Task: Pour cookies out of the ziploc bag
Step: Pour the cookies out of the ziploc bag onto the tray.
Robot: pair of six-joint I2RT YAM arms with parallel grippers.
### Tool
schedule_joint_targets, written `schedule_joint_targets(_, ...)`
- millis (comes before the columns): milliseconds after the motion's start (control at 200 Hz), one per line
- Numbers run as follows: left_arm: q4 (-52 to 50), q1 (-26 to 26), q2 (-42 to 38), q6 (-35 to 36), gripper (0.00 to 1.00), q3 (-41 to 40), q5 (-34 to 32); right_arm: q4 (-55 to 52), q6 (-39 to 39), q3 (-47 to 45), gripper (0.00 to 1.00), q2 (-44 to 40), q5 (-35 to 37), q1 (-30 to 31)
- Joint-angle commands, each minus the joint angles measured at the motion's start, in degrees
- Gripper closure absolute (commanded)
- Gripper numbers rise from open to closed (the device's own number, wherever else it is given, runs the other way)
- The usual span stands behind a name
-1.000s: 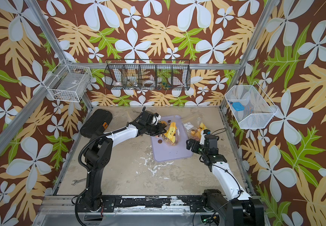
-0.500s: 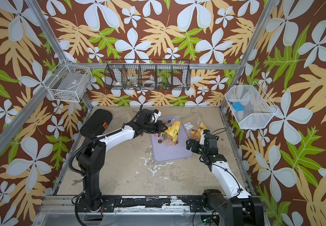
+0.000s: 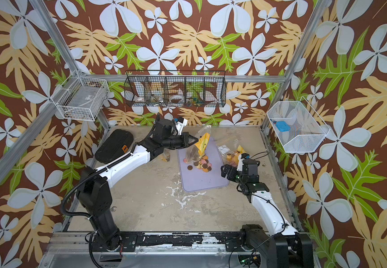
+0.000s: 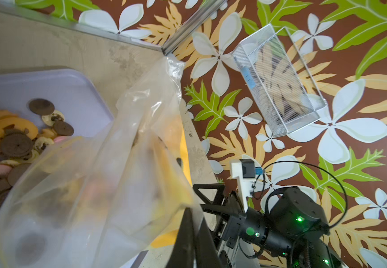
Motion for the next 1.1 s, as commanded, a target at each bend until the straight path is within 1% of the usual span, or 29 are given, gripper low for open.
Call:
schedule_joint_targets(0,-0.61,0.17,1.79,0.97,1.0,-2.56,-1.07,0.55,0.07,-0.12,0.0,0.11,-0.85,-0.01)
schedule_joint_targets(45,1.46,0.18,3.25,0.62,1.0,-4.15,0.01,0.44,0.07,-0.04,0.0,-0.02,-0.99,0.01)
schedule_joint_targets(135,2.96,0.09,5.43,0.49,1.0,-5.04,-0.14,-0.06,-0.19,0.31,0.0,-0.22,-1.0,0.02)
schedule_joint_targets(195,1.36,0.07,5.8,0.58,1.0,-2.78,-0.64,-0.35,-0.45,0.49,0.0,-0.39,-0.76,-0.01)
schedule_joint_targets(245,-0.01,-0.31,4.62,0.96,1.0,-0.22,-1.36,-0.35,-0.46,0.52,0.0,-0.31,-0.74,-0.01)
schedule_joint_targets(345,-4.31,-1.98,1.88,3.64,1.0,4.01,-5.94,-0.1,-0.3,0.4,0.0,0.11,-0.83,0.0)
schedule_joint_targets(390,-3.93,-2.07,1.4,3.73,1.0,3.16,-6.72,0.17,-0.02,0.27,0.0,0.07,-1.0,0.0)
schedule_joint_targets(445,-3.37,-2.06,2.7,3.72,1.0,1.78,-6.56,0.59,0.37,0.06,0.0,0.07,-1.09,0.04)
schedule_joint_targets(530,-4.73,-1.91,5.39,3.76,1.0,1.66,-3.68,0.75,0.53,0.33,0.0,0.31,-1.44,0.02)
schedule_joint_targets(565,-4.16,-2.35,4.44,3.64,1.0,0.93,-4.12,0.62,0.38,0.52,0.0,0.51,-1.35,0.07)
schedule_joint_targets(666,-0.8,-3.53,-0.49,3.74,1.0,-1.98,-7.93,0.35,-0.02,0.84,0.0,0.59,-0.83,0.0)
schedule_joint_targets(731,0.96,-3.13,-0.47,3.16,1.0,-3.2,-7.12,0.49,0.05,0.7,0.0,0.75,-1.05,0.01)
schedule_joint_targets(831,1.36,-2.59,2.53,3.55,1.0,-2.53,-2.47,1.22,0.45,0.32,0.0,1.25,-1.48,0.0)
schedule_joint_targets(876,3.7,-3.27,0.69,3.68,1.0,-4.15,-2.99,1.34,0.51,0.31,0.0,1.43,-1.68,0.01)
schedule_joint_targets(946,6.14,-3.73,-2.16,3.0,1.0,-6.26,-5.62,1.47,0.47,0.17,0.0,1.34,-1.45,0.0)
schedule_joint_targets(991,2.76,-3.27,-1.0,2.52,1.0,-4.51,-6.99,1.67,0.59,0.01,0.0,1.36,-1.44,0.01)
schedule_joint_targets(1051,-2.1,-2.57,2.24,3.57,1.0,-1.15,-4.52,1.76,0.61,0.09,0.0,1.68,-1.73,0.0)
schedule_joint_targets(1096,-0.39,-2.63,2.31,3.54,1.0,-2.32,-2.95,1.68,0.6,0.23,0.0,1.89,-1.81,0.03)
